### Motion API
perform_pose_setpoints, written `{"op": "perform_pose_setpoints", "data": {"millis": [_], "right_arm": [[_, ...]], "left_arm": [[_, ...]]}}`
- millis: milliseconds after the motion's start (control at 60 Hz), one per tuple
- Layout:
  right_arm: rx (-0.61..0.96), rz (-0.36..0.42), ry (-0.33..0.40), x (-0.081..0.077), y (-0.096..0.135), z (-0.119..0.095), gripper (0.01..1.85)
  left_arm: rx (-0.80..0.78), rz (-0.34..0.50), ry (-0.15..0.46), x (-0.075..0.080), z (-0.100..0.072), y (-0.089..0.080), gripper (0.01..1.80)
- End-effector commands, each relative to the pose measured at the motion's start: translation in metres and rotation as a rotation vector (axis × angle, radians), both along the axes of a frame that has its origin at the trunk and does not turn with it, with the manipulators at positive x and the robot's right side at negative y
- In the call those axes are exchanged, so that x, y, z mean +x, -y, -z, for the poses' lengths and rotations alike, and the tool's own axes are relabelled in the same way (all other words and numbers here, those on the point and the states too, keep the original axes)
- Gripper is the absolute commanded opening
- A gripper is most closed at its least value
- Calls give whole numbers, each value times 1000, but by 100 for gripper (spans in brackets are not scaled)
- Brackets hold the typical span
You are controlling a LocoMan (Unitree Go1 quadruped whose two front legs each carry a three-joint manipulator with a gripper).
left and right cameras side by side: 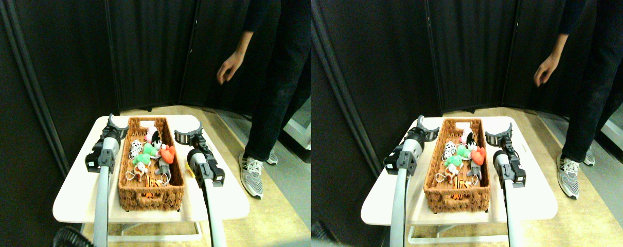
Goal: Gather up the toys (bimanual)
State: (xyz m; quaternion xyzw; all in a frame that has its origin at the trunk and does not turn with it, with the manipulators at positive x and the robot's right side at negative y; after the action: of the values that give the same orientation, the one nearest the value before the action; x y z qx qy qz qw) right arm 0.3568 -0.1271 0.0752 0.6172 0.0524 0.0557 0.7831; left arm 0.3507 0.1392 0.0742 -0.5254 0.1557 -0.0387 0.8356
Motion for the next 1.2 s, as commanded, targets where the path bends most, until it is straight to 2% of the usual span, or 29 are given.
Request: {"op": "perform_pose_setpoints", "data": {"millis": [17,50,83,100,200,317,433,550,650,867,967,1083,1200], "right_arm": [[-3,37,19,0,7,1,91],[4,39,18,-1,11,4,91],[4,41,17,-1,11,4,91],[6,43,15,-3,14,6,94],[-1,39,15,-6,19,10,93],[7,67,-22,-10,24,19,97],[34,68,-57,-13,30,31,99],[41,72,-75,-17,33,41,96],[62,89,-123,-24,33,53,88],[75,97,-203,-31,30,78,89],[77,88,-223,-32,26,78,90],[71,37,-245,-32,25,77,94],[94,51,-289,-28,29,85,92]], "left_arm": [[60,-26,40,4,7,-18,30],[68,-46,39,3,12,-28,25],[74,-51,41,2,13,-31,25],[90,-61,41,1,17,-40,23],[98,-74,29,-1,21,-54,22],[170,-65,24,-2,25,-65,23],[150,-90,20,-2,30,-74,23],[139,-105,17,-2,35,-76,24],[132,-112,17,-3,40,-74,25],[109,-115,26,-1,42,-68,27],[107,-111,32,0,42,-64,28],[98,-110,35,0,41,-58,28],[97,-96,49,0,39,-54,27]]}}
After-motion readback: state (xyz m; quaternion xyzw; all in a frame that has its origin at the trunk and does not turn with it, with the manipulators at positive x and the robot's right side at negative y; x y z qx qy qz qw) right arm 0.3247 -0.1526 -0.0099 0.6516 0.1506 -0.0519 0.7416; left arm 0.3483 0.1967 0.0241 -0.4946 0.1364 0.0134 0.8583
